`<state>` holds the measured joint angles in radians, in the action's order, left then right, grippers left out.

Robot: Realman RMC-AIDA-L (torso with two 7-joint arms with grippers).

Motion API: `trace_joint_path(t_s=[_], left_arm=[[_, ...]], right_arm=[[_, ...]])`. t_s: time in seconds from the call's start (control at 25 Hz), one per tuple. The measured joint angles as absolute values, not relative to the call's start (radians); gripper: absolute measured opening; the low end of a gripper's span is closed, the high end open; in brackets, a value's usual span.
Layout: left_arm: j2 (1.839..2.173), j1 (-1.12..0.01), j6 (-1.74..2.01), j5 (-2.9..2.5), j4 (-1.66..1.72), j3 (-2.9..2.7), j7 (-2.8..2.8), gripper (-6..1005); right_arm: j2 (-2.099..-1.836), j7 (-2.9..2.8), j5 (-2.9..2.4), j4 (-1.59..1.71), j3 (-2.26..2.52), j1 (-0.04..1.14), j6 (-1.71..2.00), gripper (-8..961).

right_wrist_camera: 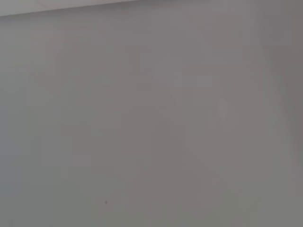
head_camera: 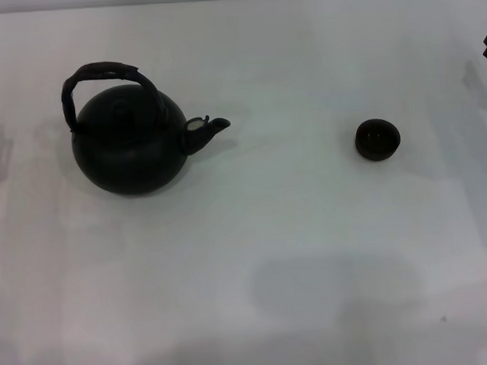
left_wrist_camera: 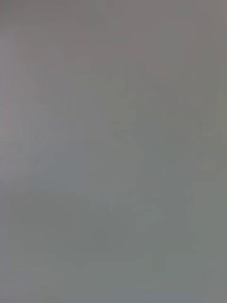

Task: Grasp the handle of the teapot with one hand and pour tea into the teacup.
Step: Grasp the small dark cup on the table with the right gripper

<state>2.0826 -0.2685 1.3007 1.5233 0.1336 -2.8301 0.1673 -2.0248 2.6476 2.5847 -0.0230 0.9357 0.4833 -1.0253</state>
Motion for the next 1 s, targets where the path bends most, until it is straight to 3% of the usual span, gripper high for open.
trace_joint_path(t_s=[1.0], left_arm=[[2.080, -0.275, 1.301, 1.523, 0.135, -2.830, 0.167, 786]], right_arm=[[-2.016, 2.529, 2.585, 0.006, 0.980, 0.503, -1.018, 831]])
